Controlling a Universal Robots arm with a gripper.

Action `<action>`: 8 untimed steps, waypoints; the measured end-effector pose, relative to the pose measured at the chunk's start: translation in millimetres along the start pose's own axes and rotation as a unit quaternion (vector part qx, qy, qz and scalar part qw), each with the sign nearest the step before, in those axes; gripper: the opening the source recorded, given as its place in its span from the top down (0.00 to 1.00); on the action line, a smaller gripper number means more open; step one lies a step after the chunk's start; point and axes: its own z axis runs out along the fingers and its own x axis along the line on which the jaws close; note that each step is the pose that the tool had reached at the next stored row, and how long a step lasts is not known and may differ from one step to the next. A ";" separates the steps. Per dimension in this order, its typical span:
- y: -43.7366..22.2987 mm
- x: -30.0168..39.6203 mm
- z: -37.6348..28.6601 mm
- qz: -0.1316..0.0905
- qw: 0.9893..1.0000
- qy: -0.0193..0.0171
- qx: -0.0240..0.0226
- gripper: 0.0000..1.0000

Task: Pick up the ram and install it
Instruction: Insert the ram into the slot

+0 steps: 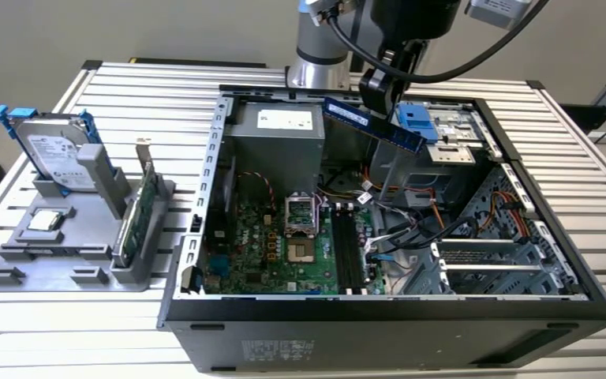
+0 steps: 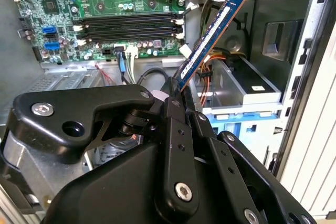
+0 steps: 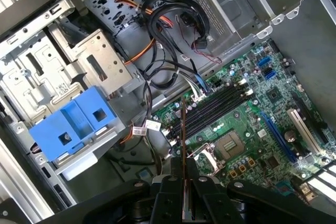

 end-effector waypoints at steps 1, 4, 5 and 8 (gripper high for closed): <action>0.0 0.0 0.0 0.001 1.000 0.000 0.000 1.00; 0.1 0.1 0.0 0.002 1.000 0.000 0.000 1.00; 0.1 0.1 0.1 0.002 1.000 0.000 0.000 1.00; 0.1 0.1 0.1 0.004 1.000 0.000 0.000 1.00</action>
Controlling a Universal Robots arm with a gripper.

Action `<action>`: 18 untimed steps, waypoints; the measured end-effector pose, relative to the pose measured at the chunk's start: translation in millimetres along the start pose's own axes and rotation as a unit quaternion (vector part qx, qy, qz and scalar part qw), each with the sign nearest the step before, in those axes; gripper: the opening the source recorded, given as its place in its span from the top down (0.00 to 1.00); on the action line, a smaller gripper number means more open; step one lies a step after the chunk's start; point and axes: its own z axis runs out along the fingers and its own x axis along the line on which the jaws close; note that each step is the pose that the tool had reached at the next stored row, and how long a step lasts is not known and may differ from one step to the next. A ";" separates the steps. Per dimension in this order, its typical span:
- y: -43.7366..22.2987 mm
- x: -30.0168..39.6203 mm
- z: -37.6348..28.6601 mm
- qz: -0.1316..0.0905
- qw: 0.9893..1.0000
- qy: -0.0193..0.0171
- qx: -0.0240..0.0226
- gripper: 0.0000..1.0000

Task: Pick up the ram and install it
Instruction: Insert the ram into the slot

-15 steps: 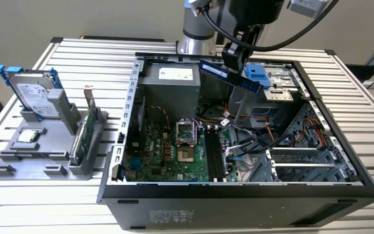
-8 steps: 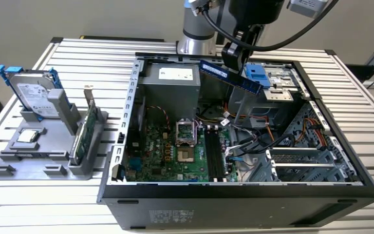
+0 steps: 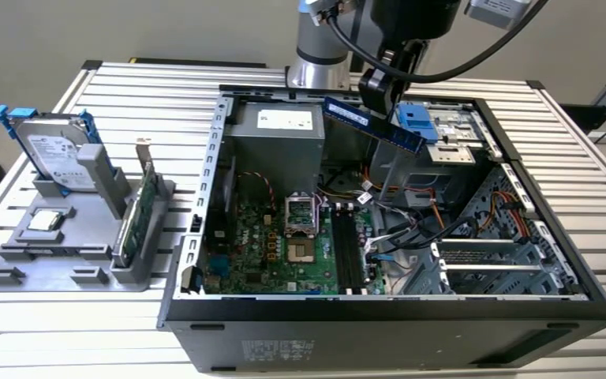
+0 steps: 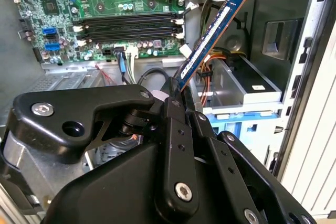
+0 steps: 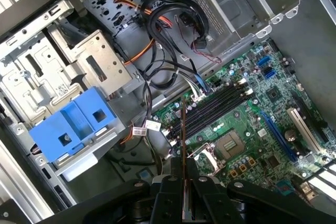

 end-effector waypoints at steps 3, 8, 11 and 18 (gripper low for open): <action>-0.1 -0.1 0.0 0.001 1.000 0.000 0.000 1.00; 0.0 0.0 0.0 0.005 1.000 0.000 0.000 1.00; 0.0 0.0 -0.1 0.012 1.000 0.000 0.000 1.00; 0.0 -0.1 -0.1 0.026 1.000 0.000 0.000 1.00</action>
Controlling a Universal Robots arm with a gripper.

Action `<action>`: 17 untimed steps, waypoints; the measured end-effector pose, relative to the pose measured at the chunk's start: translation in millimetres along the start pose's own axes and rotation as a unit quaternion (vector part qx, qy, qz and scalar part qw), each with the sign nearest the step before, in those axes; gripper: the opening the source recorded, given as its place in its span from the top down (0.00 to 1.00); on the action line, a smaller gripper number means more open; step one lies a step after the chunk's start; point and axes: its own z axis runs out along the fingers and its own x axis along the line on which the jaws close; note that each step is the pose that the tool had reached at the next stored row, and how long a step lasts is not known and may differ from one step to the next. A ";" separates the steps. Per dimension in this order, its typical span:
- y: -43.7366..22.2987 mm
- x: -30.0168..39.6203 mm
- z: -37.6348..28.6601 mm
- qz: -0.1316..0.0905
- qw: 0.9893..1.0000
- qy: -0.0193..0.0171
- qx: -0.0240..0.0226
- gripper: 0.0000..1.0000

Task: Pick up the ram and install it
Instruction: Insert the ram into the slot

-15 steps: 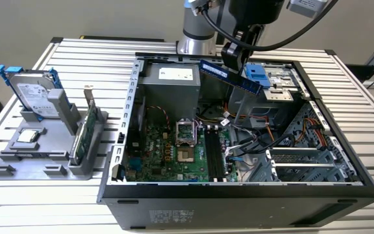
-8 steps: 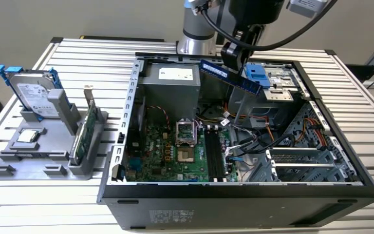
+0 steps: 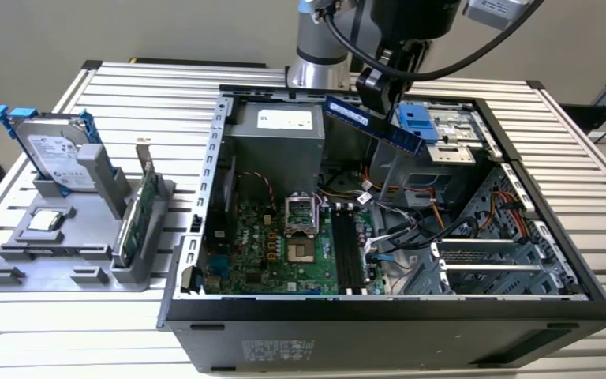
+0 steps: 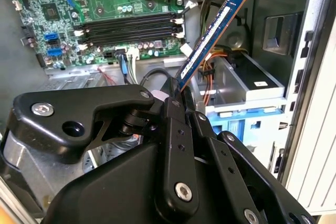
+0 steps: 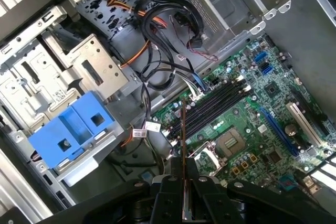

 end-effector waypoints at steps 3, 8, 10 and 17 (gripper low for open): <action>0.1 0.0 0.0 0.007 1.000 0.000 0.000 1.00; 0.1 0.0 0.0 0.022 1.000 0.000 0.000 1.00; 0.1 0.0 0.0 0.027 1.000 0.000 0.000 1.00; 0.1 0.0 -0.1 0.039 0.999 -0.001 0.000 1.00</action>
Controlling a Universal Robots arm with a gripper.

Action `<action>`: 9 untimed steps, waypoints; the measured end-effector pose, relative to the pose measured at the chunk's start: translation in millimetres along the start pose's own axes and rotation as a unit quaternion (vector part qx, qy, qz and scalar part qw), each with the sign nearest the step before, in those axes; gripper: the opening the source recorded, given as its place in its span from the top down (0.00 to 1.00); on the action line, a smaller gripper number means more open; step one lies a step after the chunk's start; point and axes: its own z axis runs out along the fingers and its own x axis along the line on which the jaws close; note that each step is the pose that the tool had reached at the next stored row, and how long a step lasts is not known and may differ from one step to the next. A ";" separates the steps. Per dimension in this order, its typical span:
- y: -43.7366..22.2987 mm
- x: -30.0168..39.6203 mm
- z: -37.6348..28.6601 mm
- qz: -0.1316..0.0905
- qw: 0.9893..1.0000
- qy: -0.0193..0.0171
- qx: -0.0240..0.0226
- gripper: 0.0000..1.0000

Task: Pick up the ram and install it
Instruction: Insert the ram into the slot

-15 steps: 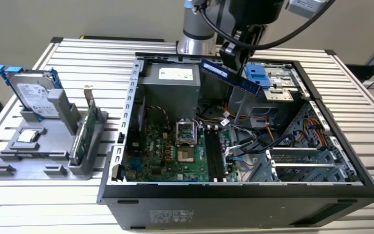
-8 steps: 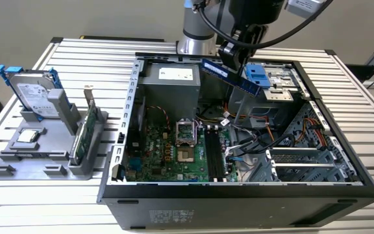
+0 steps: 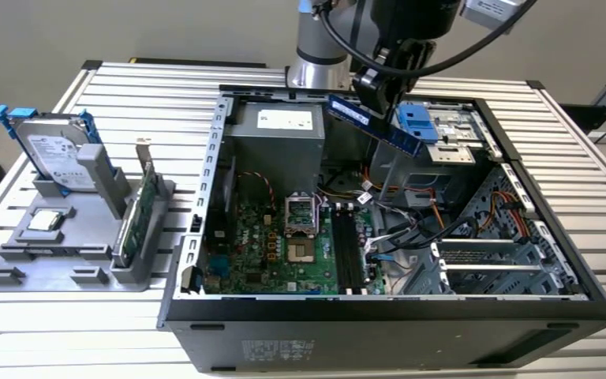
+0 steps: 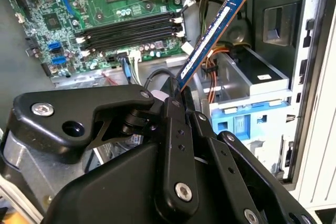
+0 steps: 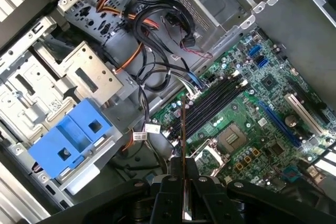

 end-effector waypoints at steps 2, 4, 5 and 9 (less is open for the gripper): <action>0.0 0.0 0.0 0.003 1.000 0.000 0.000 1.00; 0.0 0.0 0.0 0.007 1.000 0.000 0.000 1.00; 0.0 0.0 0.0 0.008 1.000 0.000 0.000 1.00; 0.0 0.0 0.0 0.015 1.000 0.000 0.000 1.00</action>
